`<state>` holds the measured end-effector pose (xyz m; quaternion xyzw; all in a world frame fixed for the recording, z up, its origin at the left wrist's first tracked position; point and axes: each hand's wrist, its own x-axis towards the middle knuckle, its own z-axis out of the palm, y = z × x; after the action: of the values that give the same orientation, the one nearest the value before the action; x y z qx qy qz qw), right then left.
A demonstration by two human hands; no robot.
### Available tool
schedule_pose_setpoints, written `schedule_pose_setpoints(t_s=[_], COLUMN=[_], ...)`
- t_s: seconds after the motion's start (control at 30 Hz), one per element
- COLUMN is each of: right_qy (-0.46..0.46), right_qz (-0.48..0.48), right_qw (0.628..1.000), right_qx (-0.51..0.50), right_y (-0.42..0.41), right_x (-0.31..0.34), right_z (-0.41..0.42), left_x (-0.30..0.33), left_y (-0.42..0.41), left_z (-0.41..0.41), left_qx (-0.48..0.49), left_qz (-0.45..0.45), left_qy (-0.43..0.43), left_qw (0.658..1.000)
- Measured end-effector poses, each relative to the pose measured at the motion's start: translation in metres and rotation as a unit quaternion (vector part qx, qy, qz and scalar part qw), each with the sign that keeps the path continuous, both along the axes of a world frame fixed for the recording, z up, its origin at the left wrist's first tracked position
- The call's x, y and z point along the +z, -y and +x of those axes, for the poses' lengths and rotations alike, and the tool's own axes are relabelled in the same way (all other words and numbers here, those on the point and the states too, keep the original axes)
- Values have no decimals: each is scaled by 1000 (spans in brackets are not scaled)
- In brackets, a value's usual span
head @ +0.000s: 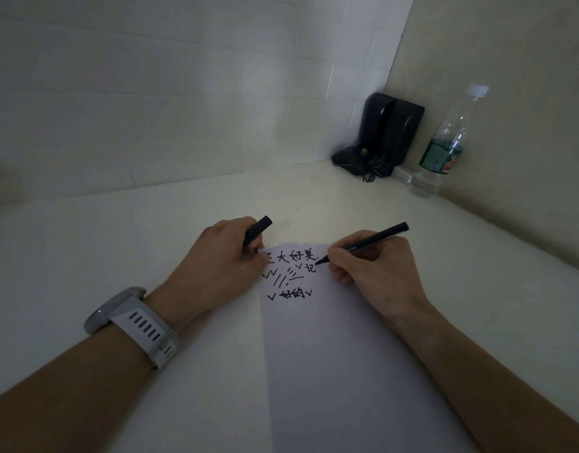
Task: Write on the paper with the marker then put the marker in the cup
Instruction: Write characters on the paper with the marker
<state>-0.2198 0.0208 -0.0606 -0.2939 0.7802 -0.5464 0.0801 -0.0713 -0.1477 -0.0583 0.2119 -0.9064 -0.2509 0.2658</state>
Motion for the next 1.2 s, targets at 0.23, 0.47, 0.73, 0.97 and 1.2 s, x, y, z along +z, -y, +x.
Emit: schedule_pose_setpoints(t_s=[0.23, 0.47, 0.73, 0.97, 1.2], right_qy=[-2, 4, 3, 17, 26], right_qz=[0, 3, 8, 4, 12], right_qw=[1000, 1000, 1000, 1000, 999], right_qx=[-9, -2, 0, -4, -18], right_y=[1, 0, -1, -1, -1], right_x=[-1, 1, 2, 3, 3], right_z=[-1, 0, 2, 3, 3], left_x=[1, 0, -1, -1, 1], left_y=[0, 0, 1, 1, -1], left_z=[0, -1, 0, -1, 0], left_qx=[0, 1, -1, 1, -3], left_qz=[1, 2, -2, -2, 0], left_qy=[-2, -3, -7, -9, -6], left_qw=[1000, 1000, 1000, 1000, 1000])
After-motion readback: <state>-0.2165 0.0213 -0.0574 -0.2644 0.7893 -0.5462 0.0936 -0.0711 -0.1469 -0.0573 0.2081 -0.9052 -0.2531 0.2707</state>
